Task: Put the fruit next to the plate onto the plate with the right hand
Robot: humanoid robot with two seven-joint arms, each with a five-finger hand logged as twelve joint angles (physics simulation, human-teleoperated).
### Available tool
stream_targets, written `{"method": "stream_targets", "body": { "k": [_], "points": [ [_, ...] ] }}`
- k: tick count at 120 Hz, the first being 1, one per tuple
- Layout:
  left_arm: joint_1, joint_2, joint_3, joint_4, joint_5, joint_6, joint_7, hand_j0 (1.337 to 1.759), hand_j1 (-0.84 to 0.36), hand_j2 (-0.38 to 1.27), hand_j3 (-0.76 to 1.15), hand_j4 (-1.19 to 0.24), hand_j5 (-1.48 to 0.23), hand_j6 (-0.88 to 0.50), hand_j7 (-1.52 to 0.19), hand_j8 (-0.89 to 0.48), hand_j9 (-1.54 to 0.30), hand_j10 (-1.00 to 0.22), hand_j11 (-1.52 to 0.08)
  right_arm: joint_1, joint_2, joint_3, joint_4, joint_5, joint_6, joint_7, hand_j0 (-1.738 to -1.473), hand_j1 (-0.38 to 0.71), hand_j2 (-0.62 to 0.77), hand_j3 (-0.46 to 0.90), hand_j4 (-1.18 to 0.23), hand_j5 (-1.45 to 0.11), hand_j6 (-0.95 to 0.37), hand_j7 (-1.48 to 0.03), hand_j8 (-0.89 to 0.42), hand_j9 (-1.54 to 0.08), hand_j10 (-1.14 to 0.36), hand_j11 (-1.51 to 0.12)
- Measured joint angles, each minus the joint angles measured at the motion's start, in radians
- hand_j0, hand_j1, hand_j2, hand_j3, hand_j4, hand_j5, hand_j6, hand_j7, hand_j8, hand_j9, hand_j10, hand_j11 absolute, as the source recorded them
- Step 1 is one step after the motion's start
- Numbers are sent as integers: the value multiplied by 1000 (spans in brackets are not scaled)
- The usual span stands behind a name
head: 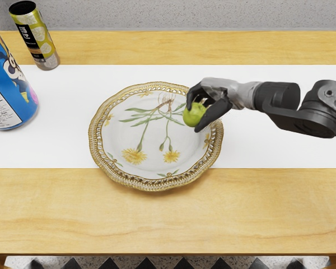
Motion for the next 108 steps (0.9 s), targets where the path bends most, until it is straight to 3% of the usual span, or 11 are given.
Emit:
{"method": "stream_targets", "body": {
  "k": [30,51,72,84,100,108],
  "points": [
    [0,0,0,0,0,0,0,1658,55,49,0,-245,-318,-245,-318,-245,-318,-245,-318,69,223,-91,-123,-109,-5,-4,-1653,309,324,2,-793,-1281,-383,-1133,-241,-1232,-500,-1240],
    [1,0,0,0,0,0,0,1658,55,49,0,-245,-318,-245,-318,-245,-318,-245,-318,104,307,-132,-189,-177,-8,-3,-1652,311,347,1,-805,-1271,-393,-1134,-255,-1221,-511,-1238],
    [0,0,0,0,0,0,0,1658,55,49,0,-245,-318,-245,-318,-245,-318,-245,-318,110,358,-139,-237,-214,-10,-2,-1651,253,263,2,-814,-1235,-421,-1125,-300,-1207,-542,-1228],
    [0,0,0,0,0,0,0,1658,55,49,0,-245,-318,-245,-318,-245,-318,-245,-318,107,368,-138,-252,-217,-16,-2,-1654,235,244,1,-829,-1126,-464,-1033,-345,-1111,-578,-1135],
    [0,0,0,0,0,0,0,1658,55,49,0,-245,-318,-245,-318,-245,-318,-245,-318,103,371,-138,-264,-216,-45,-1,-1656,201,172,0,-669,-885,-539,-842,-421,-879,-671,-903],
    [0,0,0,0,0,0,0,1658,55,49,0,-245,-318,-245,-318,-245,-318,-245,-318,102,371,-137,-269,-215,-52,-1,-1657,180,102,0,-594,-782,-537,-751,-416,-777,-636,-795]
  ]
}}
